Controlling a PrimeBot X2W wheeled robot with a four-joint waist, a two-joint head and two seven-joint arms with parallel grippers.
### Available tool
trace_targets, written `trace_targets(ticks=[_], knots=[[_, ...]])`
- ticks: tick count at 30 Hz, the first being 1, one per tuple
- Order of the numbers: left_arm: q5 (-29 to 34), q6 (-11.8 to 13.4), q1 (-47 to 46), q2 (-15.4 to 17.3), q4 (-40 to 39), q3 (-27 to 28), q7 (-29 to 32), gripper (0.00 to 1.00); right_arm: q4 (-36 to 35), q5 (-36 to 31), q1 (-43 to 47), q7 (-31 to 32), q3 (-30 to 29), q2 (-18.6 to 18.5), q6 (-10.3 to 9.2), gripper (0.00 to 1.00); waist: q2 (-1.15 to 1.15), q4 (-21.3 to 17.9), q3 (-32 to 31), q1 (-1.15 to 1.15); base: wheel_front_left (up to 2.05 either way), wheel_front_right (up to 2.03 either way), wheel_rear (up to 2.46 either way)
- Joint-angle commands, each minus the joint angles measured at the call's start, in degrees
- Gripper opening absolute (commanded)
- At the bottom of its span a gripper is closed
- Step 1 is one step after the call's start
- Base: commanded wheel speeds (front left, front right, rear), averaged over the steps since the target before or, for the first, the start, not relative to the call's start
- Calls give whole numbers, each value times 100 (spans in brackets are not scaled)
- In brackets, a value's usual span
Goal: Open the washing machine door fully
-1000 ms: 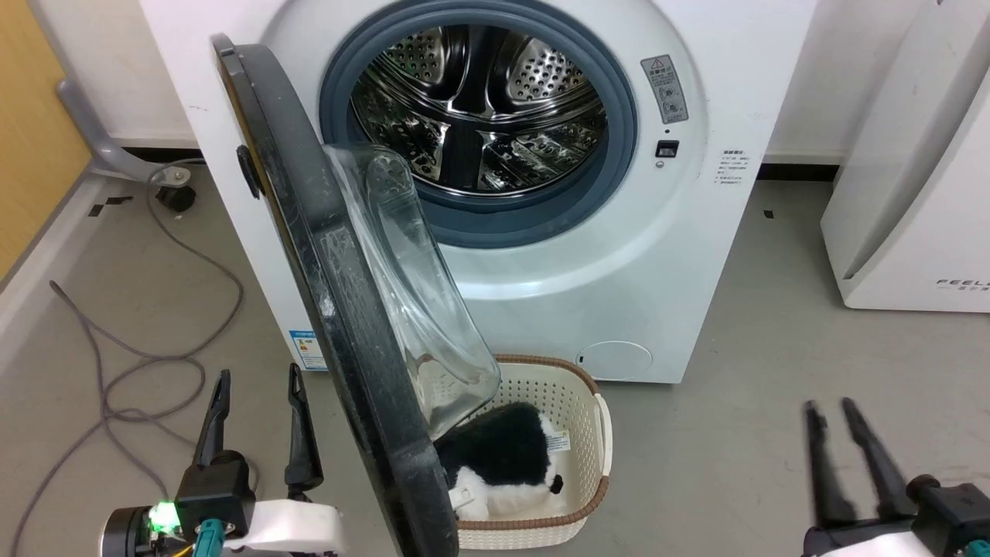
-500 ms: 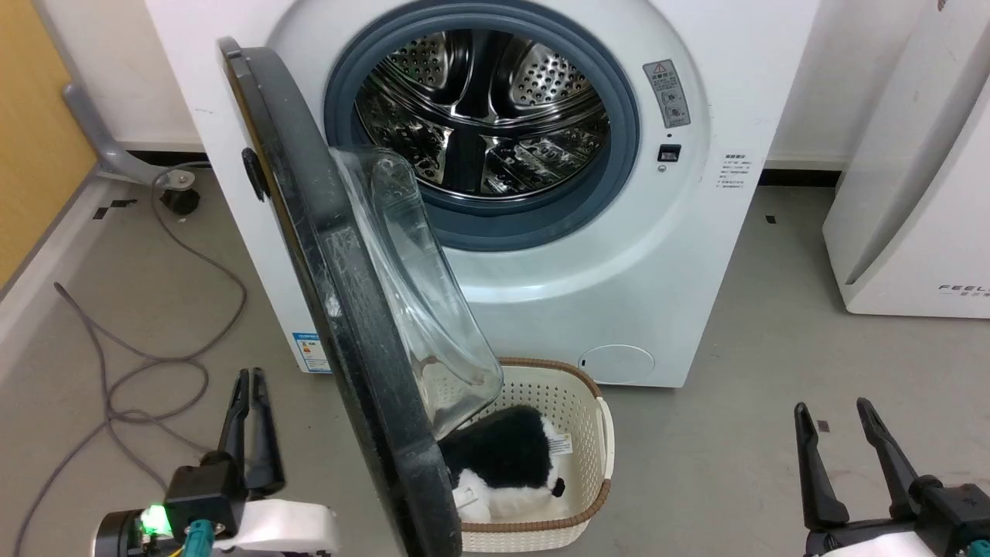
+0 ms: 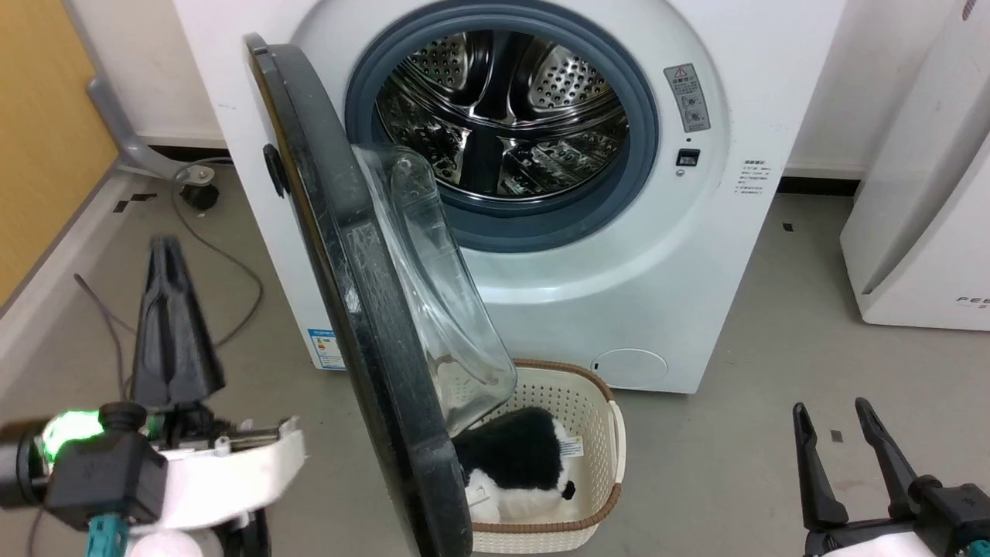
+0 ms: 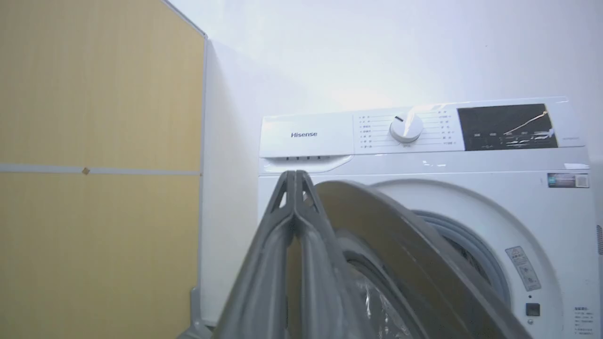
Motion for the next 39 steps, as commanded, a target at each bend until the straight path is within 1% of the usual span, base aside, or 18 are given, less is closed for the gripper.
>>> trace_targets(ticks=[1, 4, 8, 10, 11, 12, 13, 14, 15, 16, 17, 18, 23, 28, 36, 39], knots=[[115, -87, -123, 26, -325, -182, -24, 0, -18, 26, 41, -25, 16, 24, 3, 100, 0, 11, -8, 0, 0, 0, 0], [267, -266, -181, 98, -715, -572, -24, 0, -19, 39, 50, -25, 50, 25, 3, 100, 0, 9, -13, 0, 0, 0, 0], [377, -509, -203, 161, -1018, -1170, -24, 0, -7, 49, 64, -25, 74, 25, 3, 100, 0, 25, -14, 0, 0, 0, 0], [435, -636, -198, 188, -1083, -1497, -24, 0, -5, 52, 63, -25, 74, 25, 3, 100, 0, 41, -10, 0, 0, 0, 0], [435, -636, -198, 188, -1083, -1497, -24, 0, -5, 52, 63, -25, 74, 25, 3, 100, 0, 41, -10, 0, 0, 0, 0], [470, -685, -194, 198, -1101, -1649, -24, 0, -11, 50, 56, -25, 82, 25, 3, 100, 0, 49, -8, 0, 0, 0, 0], [554, -762, -162, 213, -1089, -1948, -24, 0, -22, 55, 42, -25, 83, 25, 3, 100, 0, 66, -3, 0, 0, 0, 0], [554, -762, -162, 213, -1089, -1948, -24, 0, -22, 55, 42, -25, 83, 25, 3, 100, 0, 66, -3, 0, 0, 0, 0], [588, -810, -109, 208, -1038, -2203, -24, 0, -27, 62, 28, -25, 97, 25, 3, 100, 0, 85, 3, 0, 0, 0, 0], [588, -810, -109, 208, -1038, -2203, -24, 0, -27, 62, 28, -25, 97, 25, 3, 100, 0, 85, 3, 0, 0, 0, 0], [596, -869, -40, 207, -968, -2441, -24, 0, -26, 63, 18, -25, 116, 25, 3, 100, 0, 104, 10, 0, 0, 0, 0], [596, -869, -40, 207, -968, -2441, -24, 0, -26, 63, 18, -25, 116, 25, 3, 100, 0, 104, 10, 0, 0, 0, 0], [687, -953, 136, 239, -784, -2934, -24, 0, -8, 71, 23, -25, 112, 25, 3, 100, 0, 176, 25, 0, 0, 0, 0], [666, -1009, 328, 252, -491, -3284, -24, 0, 16, 60, 32, -25, 116, 25, 3, 100, 0, 255, 47, 0, 0, 0, 0], [594, -936, 610, 269, 163, -3500, -24, 0, 25, 36, 11, -25, 98, 25, 3, 100, 0, 382, 108, 0, 0, 0, 0], [479, -840, 674, 232, 507, -3453, -24, 0, 51, 35, 2, -25, 104, 25, 3, 100, 0, 422, 123, 0, 0, 0, 0]])
